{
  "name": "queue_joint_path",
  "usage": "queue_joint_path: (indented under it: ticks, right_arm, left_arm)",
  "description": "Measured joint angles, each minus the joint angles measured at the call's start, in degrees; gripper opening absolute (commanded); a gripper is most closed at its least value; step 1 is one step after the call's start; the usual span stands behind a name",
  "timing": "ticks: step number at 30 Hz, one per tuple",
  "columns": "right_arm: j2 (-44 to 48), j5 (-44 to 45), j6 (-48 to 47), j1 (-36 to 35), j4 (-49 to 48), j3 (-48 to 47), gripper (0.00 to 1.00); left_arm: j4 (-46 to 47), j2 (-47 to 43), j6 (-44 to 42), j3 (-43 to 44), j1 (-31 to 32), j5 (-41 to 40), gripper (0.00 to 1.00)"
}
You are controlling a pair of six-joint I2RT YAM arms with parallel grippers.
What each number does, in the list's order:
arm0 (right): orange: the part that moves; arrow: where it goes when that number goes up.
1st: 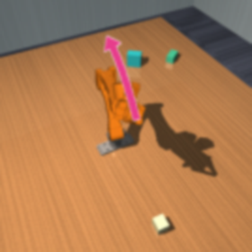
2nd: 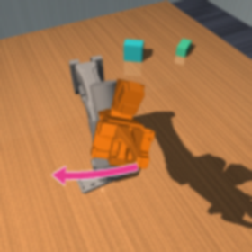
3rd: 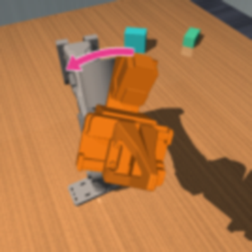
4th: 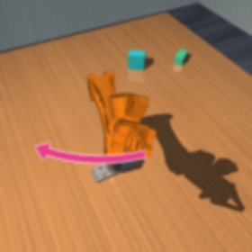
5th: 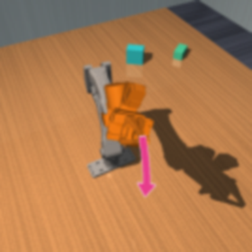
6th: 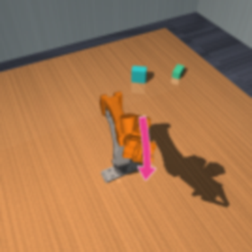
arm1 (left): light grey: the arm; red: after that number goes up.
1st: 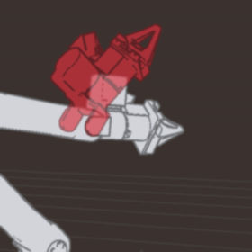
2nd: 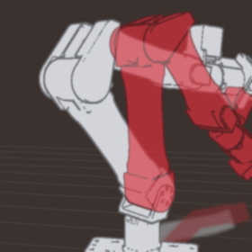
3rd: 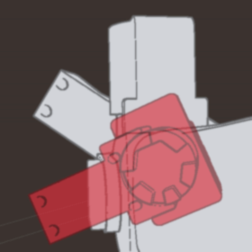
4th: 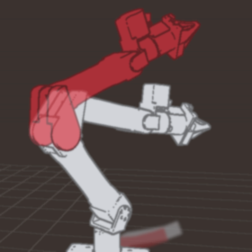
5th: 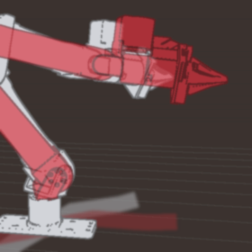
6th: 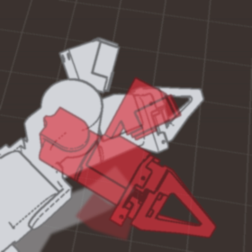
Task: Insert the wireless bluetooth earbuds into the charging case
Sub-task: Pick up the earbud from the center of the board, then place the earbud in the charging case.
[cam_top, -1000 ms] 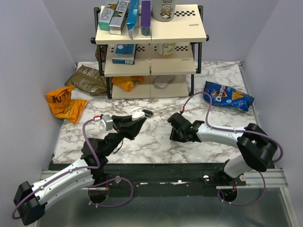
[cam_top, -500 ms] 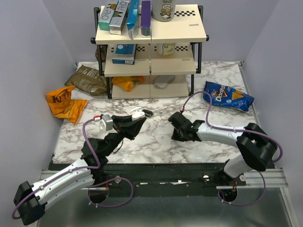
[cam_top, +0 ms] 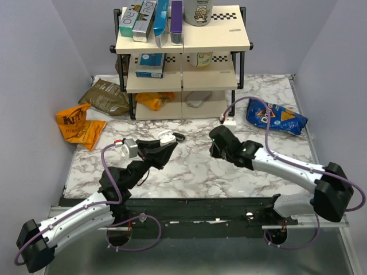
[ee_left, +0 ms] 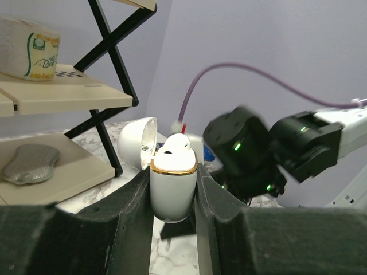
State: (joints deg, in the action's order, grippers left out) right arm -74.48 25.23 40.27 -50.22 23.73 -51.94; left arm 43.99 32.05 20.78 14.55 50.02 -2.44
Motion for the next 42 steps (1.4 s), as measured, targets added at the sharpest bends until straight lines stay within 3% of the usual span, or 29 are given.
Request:
queue_joint_path:
  ticks: [9,17,29,42]
  right_arm:
    - [9.2,11.6,-28.7,-10.0,-0.9,-18.0,0.01]
    - [10.0,12.3,-46.5,-18.4,-0.7,-26.5,0.01]
    - [11.6,11.0,-61.3,-26.9,-5.2,-28.5,0.01]
    - [10.6,10.3,-68.7,-28.7,-10.4,-28.5,0.01]
  left_arm:
    - [0.5,6.8,-1.5,3.7,0.0,0.8,0.00]
    - [3.5,14.1,-4.3,9.7,0.0,5.6,0.00]
    - [10.9,25.9,-5.4,14.8,-0.5,14.0,0.00]
    - [14.7,28.7,-6.0,19.8,-0.6,18.4,0.00]
